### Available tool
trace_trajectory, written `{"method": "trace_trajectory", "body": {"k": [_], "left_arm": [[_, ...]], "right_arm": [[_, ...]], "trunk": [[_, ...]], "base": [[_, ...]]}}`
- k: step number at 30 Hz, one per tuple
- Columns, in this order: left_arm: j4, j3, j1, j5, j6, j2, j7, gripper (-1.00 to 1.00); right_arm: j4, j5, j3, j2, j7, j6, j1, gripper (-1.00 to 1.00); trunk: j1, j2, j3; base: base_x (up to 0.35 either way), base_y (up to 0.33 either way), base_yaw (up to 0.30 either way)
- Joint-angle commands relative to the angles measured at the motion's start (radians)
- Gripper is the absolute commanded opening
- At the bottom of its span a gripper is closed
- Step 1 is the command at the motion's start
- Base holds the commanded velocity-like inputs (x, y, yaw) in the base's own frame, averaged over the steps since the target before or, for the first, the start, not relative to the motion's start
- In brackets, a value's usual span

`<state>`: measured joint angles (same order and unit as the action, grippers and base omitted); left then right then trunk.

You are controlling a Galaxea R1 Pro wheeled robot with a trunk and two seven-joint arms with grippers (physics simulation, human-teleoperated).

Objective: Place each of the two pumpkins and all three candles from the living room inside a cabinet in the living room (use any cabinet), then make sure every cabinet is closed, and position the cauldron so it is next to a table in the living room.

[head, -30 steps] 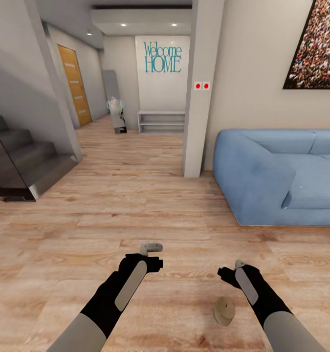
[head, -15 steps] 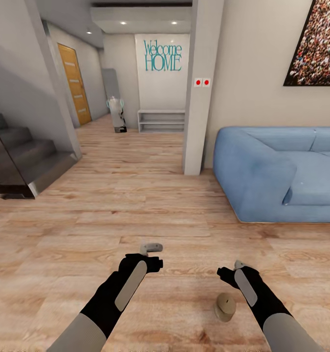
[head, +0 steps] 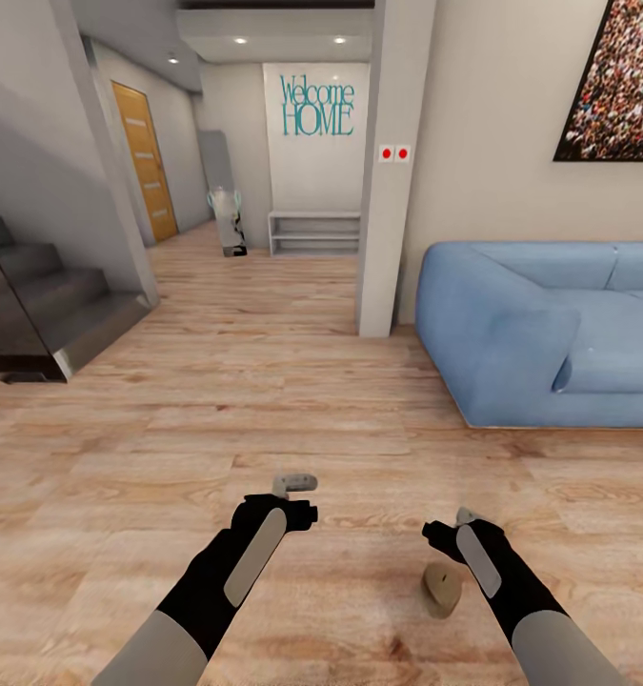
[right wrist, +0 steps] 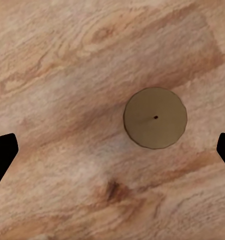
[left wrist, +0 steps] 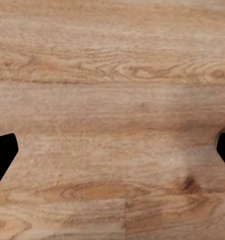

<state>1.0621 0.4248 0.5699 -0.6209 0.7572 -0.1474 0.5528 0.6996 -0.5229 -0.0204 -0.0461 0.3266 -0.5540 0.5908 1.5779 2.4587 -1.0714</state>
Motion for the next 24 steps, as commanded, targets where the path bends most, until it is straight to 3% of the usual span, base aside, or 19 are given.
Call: {"method": "trace_trajectory", "body": {"k": [1, 6, 24], "left_arm": [[0.001, 0.002, 0.001, -0.011, 0.001, 0.000, 0.010, 1.00], [0.001, 0.002, 0.001, -0.012, 0.001, 0.001, 0.010, 1.00], [0.001, 0.002, 0.001, -0.013, 0.001, 0.001, 0.010, 1.00]], "right_arm": [[0.002, -0.011, 0.000, 0.000, 0.008, -0.003, 0.000, 1.00], [0.001, -0.011, 0.002, 0.000, 0.007, -0.005, 0.001, 1.00], [-0.004, -0.009, 0.007, 0.003, 0.006, -0.008, 0.006, 1.00]], "trunk": [[0.004, 0.008, -0.004], [0.022, 0.041, -0.020], [0.030, 0.046, -0.090]], "base": [[0.000, 0.000, 0.000], [0.000, 0.000, 0.000], [0.000, 0.000, 0.000]]}}
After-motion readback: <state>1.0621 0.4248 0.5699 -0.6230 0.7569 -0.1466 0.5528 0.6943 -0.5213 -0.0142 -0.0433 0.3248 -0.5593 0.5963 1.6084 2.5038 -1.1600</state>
